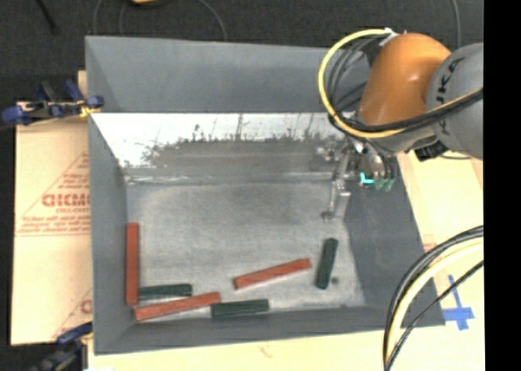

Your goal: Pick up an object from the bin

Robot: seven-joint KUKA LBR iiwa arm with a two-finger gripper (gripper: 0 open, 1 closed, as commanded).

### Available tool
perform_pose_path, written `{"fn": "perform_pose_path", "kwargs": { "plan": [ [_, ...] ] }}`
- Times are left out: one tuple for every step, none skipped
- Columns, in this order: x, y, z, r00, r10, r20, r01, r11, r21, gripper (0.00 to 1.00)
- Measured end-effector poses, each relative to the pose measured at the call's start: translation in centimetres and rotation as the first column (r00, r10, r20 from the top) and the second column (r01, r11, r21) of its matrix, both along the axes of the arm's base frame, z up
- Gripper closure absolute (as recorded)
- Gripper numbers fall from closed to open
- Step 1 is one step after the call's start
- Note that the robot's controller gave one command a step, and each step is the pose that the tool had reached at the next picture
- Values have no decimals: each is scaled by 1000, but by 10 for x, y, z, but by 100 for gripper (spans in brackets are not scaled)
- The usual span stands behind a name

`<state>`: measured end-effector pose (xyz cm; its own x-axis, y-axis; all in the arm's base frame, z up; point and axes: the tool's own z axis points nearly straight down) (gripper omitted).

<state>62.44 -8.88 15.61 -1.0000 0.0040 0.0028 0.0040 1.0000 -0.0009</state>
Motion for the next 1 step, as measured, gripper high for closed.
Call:
{"fn": "perform_pose_path", "kwargs": {
  "plan": [
    [2, 0, 5, 1000, 2, 8, -2, 1000, -1, 0]
  ]
}}
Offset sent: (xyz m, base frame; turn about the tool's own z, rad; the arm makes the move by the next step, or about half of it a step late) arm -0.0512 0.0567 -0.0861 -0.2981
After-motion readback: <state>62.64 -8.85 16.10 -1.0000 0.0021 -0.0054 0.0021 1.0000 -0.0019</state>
